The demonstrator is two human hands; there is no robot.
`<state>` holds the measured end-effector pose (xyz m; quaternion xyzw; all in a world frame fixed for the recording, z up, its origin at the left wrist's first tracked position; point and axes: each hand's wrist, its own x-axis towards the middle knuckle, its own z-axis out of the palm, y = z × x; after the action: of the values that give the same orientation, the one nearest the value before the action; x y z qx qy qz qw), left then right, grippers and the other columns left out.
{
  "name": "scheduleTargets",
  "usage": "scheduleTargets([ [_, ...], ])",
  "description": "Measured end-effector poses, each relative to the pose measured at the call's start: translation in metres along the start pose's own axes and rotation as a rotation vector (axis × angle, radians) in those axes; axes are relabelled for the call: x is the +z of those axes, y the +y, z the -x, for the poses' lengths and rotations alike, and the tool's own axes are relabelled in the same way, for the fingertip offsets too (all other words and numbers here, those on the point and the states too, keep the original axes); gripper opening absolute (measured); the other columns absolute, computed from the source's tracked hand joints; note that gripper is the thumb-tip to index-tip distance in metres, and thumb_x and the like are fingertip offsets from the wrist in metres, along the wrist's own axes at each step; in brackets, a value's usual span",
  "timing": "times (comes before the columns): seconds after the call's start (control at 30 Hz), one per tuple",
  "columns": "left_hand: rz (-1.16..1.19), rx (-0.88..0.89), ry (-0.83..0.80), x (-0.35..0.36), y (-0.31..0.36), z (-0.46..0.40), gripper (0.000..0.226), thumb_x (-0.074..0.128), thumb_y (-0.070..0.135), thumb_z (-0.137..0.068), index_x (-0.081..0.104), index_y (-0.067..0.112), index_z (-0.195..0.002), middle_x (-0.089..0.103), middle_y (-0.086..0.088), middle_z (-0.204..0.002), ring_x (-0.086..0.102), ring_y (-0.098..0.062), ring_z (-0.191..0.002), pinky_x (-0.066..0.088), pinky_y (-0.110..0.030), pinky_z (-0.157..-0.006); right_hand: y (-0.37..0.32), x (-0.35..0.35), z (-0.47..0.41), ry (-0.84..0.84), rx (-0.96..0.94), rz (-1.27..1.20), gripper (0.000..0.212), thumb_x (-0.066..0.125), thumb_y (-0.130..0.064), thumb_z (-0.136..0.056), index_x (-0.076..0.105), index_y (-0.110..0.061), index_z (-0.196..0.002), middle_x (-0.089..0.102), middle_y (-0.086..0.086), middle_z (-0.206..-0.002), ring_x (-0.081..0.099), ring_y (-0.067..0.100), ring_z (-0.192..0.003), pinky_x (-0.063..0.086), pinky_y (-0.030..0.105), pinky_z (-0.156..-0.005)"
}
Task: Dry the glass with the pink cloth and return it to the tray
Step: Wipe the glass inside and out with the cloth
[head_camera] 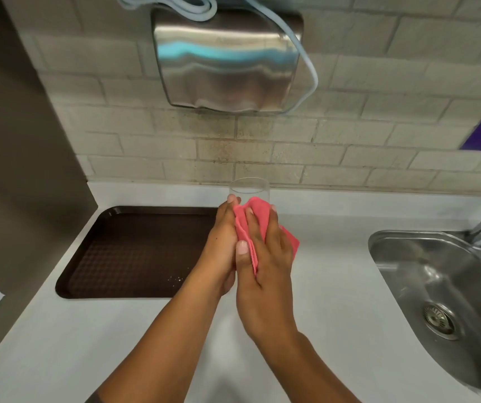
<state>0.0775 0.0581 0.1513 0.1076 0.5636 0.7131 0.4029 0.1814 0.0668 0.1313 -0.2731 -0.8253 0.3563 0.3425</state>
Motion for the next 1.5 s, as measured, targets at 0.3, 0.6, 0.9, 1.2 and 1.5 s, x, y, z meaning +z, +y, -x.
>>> scheduleTargets([
  [0.3,-0.09,0.069,-0.115,-0.004,-0.006,-0.001,0.067,0.044,0.083,-0.091,0.069,0.036,-0.131,0.08,-0.004,-0.123,0.078,-0.023,-0.111,0.062,-0.046,-0.092,-0.004,-0.024,-0.049,-0.077,0.05,-0.12,0.051,0.033,-0.057,-0.107,0.016,-0.063,-0.155,0.01,-0.017,-0.174,0.036,0.003,-0.149,0.048,0.022,-0.11],
  [0.6,-0.027,0.028,-0.039,-0.004,0.009,0.002,0.076,0.054,0.086,-0.084,0.066,0.033,-0.137,0.074,-0.011,-0.134,0.074,-0.032,-0.117,0.057,-0.052,-0.104,-0.007,-0.015,0.002,-0.031,0.165,-0.323,0.051,0.03,-0.064,-0.102,0.026,-0.063,-0.153,0.043,-0.019,-0.162,0.048,0.009,-0.145,0.051,0.039,-0.112],
  [0.9,-0.091,0.01,-0.156,0.003,-0.005,0.007,0.049,0.047,0.068,-0.1,0.07,0.039,-0.133,0.077,-0.007,-0.128,0.078,-0.015,-0.107,0.058,-0.042,-0.102,-0.015,-0.027,-0.058,-0.054,0.023,0.02,0.053,0.031,-0.048,-0.11,0.02,-0.048,-0.162,0.005,-0.015,-0.175,0.024,0.016,-0.157,0.035,0.034,-0.122],
  [1.2,-0.009,0.059,-0.03,-0.001,0.011,0.001,0.058,0.052,0.08,-0.089,0.073,0.037,-0.121,0.08,-0.019,-0.112,0.08,-0.036,-0.097,0.061,-0.056,-0.095,0.001,-0.024,-0.031,-0.01,0.319,-0.411,0.055,0.029,-0.063,-0.102,0.065,-0.034,-0.133,0.082,-0.003,-0.096,0.077,0.002,-0.077,0.053,0.012,-0.053],
  [1.5,0.011,-0.029,0.037,0.0,0.003,-0.011,0.079,0.053,0.084,-0.085,0.077,0.016,-0.117,0.085,-0.009,-0.098,0.082,-0.026,-0.092,0.065,-0.041,-0.086,-0.005,-0.012,-0.001,-0.08,0.16,-0.161,0.071,0.022,-0.07,-0.093,0.0,-0.058,-0.159,0.017,-0.02,-0.167,0.028,0.007,-0.151,0.039,0.025,-0.117],
])
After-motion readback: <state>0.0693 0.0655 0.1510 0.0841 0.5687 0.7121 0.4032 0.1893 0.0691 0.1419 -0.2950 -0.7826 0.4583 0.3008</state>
